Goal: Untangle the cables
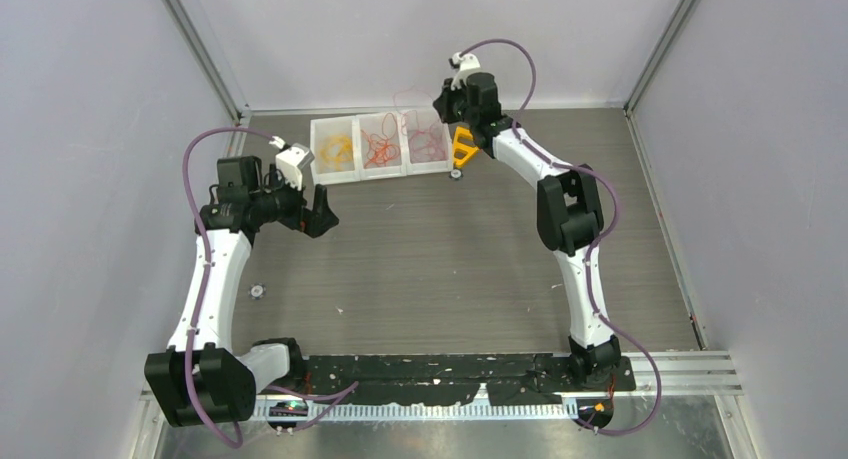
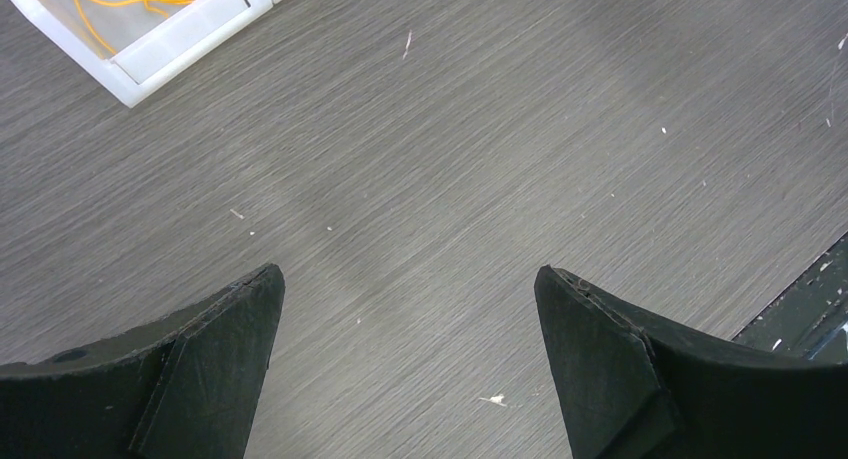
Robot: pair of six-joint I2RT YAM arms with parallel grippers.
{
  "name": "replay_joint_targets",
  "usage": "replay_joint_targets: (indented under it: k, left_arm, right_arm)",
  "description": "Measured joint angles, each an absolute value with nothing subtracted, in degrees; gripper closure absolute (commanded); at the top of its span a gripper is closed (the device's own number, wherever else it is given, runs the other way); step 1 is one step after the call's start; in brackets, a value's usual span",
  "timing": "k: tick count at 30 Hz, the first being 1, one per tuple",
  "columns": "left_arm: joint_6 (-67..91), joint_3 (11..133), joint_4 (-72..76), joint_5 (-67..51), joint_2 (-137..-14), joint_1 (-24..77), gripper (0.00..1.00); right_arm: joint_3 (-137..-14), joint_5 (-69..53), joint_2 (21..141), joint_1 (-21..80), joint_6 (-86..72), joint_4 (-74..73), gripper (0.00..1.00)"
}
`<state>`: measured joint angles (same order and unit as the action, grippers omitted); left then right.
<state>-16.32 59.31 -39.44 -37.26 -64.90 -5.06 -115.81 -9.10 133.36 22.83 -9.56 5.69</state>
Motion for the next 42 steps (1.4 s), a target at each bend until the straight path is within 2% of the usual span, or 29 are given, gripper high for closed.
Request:
replay_joint_targets:
  k: [7,15,19,24,28,30,33,35,42]
  left_arm:
    - [-17.0,59.3,-40.0,-37.1,-64.9,-5.1,0.01]
    - [-17.0,59.3,-40.0,-37.1,-64.9,-5.1,0.01]
    - [-17.0,59.3,-40.0,-37.1,-65.0,-5.1,0.01]
    - [-17.2,59.3,-40.0,-37.1,-65.1,-5.1,0.01]
    - [-17.4,59.3,-40.1,-37.1,-65.1,-5.2,0.01]
    - [-17.5,59.3,-40.1,-37.1,-65.1,-5.2,0.01]
    - [-17.6,59.3,-40.1,-37.1,-65.2,-5.2,0.01]
    - [-18.0,59.3,-40.1,-37.1,-65.4,-5.2,0.01]
    - [-18.3,59.3,-40.1,-37.1,-65.9,-5.2,0.01]
  right_arm:
    - [-106.4,-7.7,133.4,23.1,-0.8,10.5,0.95]
    - [-105.1,-1.0,133.4,26.7,8.5,7.1,0.95]
    - [-110.7,2.2,135.1,28.7,11.7,0.0,0.95]
    - [-124.2,5.4,140.7,30.2,14.3,-9.5,0.95]
    - [-128.2,6.8,143.0,30.3,16.2,-15.4,0.95]
    - [-128.2,7.6,143.3,30.3,16.7,-17.5,0.89]
    - [-128.0,8.4,143.6,30.2,17.2,-19.5,0.62]
    - [-127.7,8.1,143.6,30.1,17.3,-19.9,0.51]
    - [-123.3,1.8,141.2,29.2,15.9,-17.9,0.43]
